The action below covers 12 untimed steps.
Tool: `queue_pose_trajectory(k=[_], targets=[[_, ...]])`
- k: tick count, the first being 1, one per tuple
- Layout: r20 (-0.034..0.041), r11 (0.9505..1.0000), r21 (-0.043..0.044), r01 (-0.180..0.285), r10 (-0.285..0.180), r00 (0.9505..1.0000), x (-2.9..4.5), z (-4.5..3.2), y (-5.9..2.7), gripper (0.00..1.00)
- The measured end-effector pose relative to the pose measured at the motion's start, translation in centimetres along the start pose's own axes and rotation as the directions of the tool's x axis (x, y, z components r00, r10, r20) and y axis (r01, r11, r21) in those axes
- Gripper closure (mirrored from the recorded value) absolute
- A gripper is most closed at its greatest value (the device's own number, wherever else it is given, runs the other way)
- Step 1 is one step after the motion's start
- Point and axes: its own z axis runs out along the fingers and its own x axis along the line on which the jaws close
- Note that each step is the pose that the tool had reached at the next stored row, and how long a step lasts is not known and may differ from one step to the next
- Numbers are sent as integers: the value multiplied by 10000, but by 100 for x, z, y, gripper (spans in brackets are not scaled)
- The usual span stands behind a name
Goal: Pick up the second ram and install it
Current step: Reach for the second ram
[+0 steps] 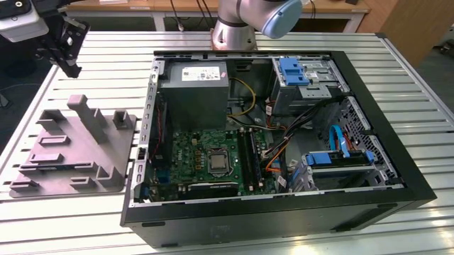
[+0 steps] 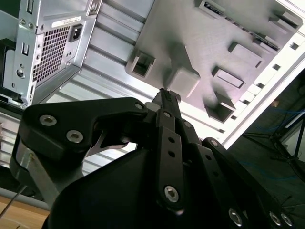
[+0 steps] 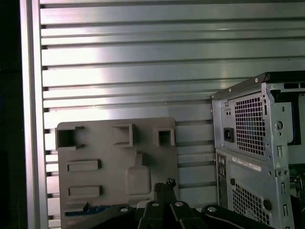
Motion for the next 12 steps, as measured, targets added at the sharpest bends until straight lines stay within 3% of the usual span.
queue_pose_trajectory(k=[12], targets=[[0, 10000, 0, 0, 0, 10000, 153, 4, -16, 90]])
